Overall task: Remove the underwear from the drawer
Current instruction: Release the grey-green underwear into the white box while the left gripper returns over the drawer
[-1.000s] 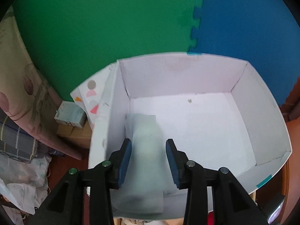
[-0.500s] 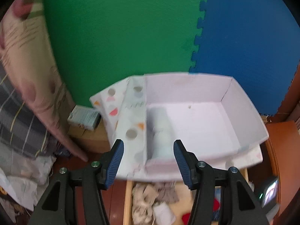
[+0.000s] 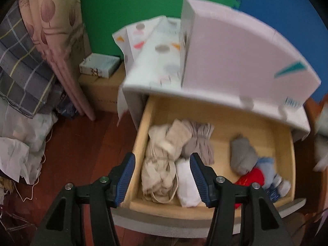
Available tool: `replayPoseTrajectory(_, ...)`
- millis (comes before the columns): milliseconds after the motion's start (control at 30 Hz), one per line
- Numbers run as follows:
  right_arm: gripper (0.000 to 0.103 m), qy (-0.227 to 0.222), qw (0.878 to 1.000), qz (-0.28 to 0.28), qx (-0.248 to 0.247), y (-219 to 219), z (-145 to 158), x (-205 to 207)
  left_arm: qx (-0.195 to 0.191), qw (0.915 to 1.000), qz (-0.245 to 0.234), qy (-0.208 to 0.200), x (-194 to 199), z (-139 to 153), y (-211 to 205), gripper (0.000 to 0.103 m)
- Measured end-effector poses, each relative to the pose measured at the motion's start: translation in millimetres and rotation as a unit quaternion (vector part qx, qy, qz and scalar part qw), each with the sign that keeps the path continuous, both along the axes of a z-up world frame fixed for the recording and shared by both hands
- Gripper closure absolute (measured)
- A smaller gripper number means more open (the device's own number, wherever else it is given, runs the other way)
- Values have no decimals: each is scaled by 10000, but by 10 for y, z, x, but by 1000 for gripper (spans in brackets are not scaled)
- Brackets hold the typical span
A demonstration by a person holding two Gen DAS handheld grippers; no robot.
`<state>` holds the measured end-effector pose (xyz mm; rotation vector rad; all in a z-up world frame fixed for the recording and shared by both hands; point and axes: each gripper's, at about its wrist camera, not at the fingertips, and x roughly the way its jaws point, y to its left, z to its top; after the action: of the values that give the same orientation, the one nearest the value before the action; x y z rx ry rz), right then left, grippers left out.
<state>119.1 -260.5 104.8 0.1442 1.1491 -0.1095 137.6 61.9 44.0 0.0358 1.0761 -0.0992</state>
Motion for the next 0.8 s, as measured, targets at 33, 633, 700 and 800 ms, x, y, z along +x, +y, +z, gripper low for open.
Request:
replayPoseTrajectory(33, 69, -105, 9999, 55, -52, 2, 161, 47, 28, 10000, 1, 32, -24, -65, -17, 46)
replayPoseTrajectory(633, 68, 258, 9978, 457, -409, 493, 474, 1865, -408, 9967, 316, 629, 35, -440, 124, 46)
replayPoseTrajectory(700, 68, 522, 9968, 424, -442, 533, 259, 1960, -407, 9966, 334, 638, 36, -442, 130, 46)
replayPoseTrajectory(800, 68, 795, 9950, 368, -472, 559, 15, 2009, -398, 9966, 397, 601, 34, -431, 150, 46)
